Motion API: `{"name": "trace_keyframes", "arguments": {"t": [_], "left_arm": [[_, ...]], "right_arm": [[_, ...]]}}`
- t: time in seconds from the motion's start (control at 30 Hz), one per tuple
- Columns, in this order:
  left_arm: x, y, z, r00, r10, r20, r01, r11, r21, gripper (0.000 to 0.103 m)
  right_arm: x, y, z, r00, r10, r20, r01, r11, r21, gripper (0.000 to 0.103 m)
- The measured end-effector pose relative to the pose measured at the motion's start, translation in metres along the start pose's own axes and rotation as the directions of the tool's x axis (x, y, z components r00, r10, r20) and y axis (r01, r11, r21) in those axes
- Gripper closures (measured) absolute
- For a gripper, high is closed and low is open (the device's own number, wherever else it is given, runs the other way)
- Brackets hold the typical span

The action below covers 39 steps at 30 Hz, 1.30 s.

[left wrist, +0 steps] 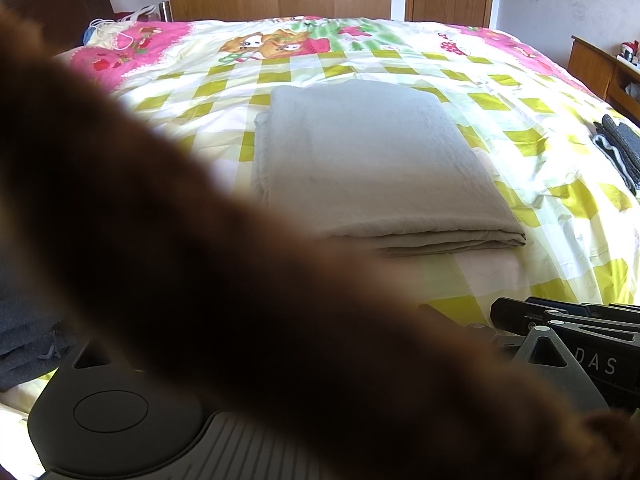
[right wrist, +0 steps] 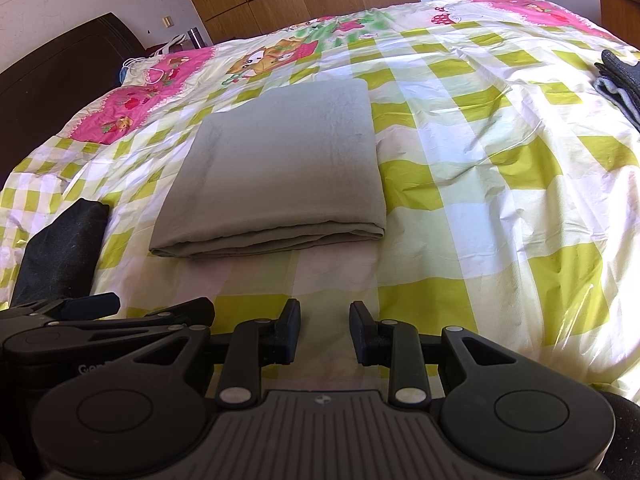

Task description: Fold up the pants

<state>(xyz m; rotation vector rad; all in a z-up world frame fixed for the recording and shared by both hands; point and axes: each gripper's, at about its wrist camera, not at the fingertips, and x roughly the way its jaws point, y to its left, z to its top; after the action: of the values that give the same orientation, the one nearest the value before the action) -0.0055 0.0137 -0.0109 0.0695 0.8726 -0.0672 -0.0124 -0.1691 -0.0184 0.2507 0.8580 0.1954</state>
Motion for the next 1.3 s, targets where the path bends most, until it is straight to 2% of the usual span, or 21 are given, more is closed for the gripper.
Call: {"name": "trace_keyframes", "arguments": {"t": [1.3], "left_arm": [[0.002, 0.0008, 0.0009, 1.0, 0.004, -0.013, -0.004, 1.0, -0.015, 0.002]], "right_arm": [[0.0012, 0.0003, 0.0001, 1.0, 0.002, 0.0, -0.002, 1.0, 0.001, 0.06]]}}
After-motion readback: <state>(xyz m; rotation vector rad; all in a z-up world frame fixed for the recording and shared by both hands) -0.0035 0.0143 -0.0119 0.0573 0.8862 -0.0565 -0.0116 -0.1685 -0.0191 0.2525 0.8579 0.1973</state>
